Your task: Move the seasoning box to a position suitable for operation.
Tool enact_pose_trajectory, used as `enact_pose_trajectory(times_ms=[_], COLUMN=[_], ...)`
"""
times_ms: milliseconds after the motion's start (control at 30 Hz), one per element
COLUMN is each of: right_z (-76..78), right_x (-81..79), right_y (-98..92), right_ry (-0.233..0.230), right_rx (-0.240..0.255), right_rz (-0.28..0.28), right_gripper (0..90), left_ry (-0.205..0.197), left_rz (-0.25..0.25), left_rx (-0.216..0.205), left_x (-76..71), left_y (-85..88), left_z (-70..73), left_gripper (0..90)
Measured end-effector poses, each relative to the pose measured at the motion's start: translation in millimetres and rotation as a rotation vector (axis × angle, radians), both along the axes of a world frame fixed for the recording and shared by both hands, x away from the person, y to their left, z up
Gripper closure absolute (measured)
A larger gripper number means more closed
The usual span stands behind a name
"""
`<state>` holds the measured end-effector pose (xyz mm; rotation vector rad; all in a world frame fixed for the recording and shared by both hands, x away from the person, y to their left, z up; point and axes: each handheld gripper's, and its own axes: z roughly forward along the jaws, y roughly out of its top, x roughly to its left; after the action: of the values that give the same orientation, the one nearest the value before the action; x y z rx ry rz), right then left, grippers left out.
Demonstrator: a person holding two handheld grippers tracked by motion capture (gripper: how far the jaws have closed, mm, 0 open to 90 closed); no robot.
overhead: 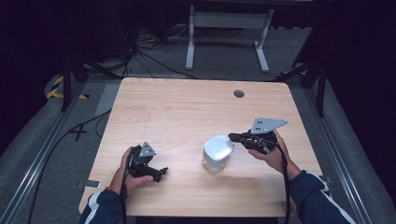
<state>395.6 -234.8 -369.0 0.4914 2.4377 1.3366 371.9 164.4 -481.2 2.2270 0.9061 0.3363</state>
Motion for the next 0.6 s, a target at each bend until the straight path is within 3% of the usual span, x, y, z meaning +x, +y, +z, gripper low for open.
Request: enact_pose_trajectory(times_ms=[100,333,433,600], right_z=[-1.3,-0.5,-1.0,-2.3], right_x=[1.9,3.5,-0.8,2.1], right_y=[3.3,4.2,9.6,7.3], right_ry=[-0.002,0.01,0.008,0.002], right_rx=[-0.015,0.019,-0.015,-0.006], right_rz=[-0.004,0.019,0.035,0.008], right_gripper=[89.6,89.6,89.7,89.8], left_ry=[0.0,0.001,0.001,0.001], left_rz=[0.001,0.011,0.011,0.018], left_rx=[0.001,0.002,0.002,0.001], left_x=[-0.4,-1.4,-1.3,-1.6], left_y=[0.0,-0.3,-0.3,-0.8], left_z=[0.0,0.2,0.2,0.1], left_gripper=[0.2,0.3,0.3,0.3])
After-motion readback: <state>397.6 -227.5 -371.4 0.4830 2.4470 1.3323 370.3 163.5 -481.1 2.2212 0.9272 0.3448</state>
